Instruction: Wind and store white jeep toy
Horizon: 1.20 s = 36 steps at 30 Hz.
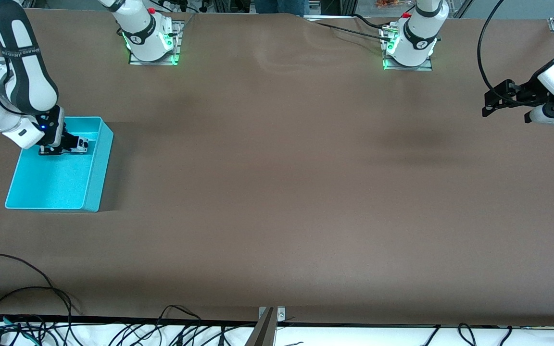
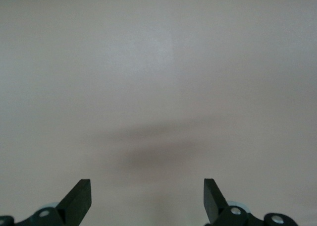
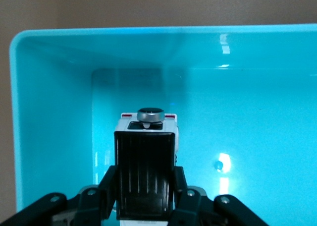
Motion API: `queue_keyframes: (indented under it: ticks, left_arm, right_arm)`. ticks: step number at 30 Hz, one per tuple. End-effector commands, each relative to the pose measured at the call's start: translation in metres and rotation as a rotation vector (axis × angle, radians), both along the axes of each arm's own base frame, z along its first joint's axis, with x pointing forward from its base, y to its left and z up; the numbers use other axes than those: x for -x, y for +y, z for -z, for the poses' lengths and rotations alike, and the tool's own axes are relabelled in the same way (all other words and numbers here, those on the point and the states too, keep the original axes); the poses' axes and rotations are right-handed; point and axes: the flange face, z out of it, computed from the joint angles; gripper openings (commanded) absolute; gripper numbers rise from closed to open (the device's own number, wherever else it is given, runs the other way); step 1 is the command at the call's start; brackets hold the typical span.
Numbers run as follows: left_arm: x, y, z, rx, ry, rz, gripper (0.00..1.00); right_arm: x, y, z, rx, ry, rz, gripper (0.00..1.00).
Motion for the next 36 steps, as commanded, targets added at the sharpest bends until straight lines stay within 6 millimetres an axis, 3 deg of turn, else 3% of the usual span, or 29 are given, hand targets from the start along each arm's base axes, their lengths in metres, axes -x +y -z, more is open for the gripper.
queue_keyframes:
  ticks: [1, 3, 6, 7, 8, 9, 15, 20, 26, 36]
  left_arm:
    - [-0.002, -0.001, -0.008, 0.011, 0.001, -0.001, 1.0]
    - [-0.001, -0.001, -0.009, 0.011, -0.001, -0.001, 1.0]
    - [-0.001, -0.001, -0.009, 0.011, -0.001, -0.001, 1.0]
    - [-0.001, -0.001, -0.009, 0.012, -0.001, -0.001, 1.0]
    - [-0.001, -0.002, -0.009, 0.014, -0.001, -0.001, 1.0]
    - [-0.001, -0.002, -0.009, 0.014, -0.001, -0.001, 1.0]
    - [-0.001, -0.003, -0.009, 0.012, -0.001, 0.001, 1.0]
    - [-0.001, -0.002, -0.008, 0.012, 0.001, -0.001, 1.0]
    - [-0.001, -0.003, -0.008, 0.015, 0.001, 0.0, 1.0]
    - [-0.001, -0.002, -0.008, 0.011, 0.002, 0.002, 1.0]
  right_arm:
    - [0.003, -0.006, 0.008, -0.016, -0.023, -0.011, 0.25]
    - [0.003, -0.007, 0.008, -0.016, -0.023, -0.013, 0.27]
    - [0.003, -0.006, 0.009, -0.016, -0.022, -0.014, 0.4]
    - [0.003, -0.006, 0.009, -0.016, -0.022, -0.014, 0.5]
    - [0.002, -0.006, 0.008, -0.016, -0.025, -0.012, 0.82]
    - [0.002, -0.006, 0.008, -0.017, -0.026, -0.006, 1.0]
    - [0.001, -0.006, 0.005, -0.024, -0.027, 0.001, 1.0]
    - [-0.006, -0.003, -0.011, -0.038, -0.042, -0.005, 1.0]
    - [-0.039, 0.004, -0.062, -0.093, -0.013, 0.028, 1.0]
    - [-0.086, 0.018, -0.163, -0.118, 0.06, 0.194, 1.0]
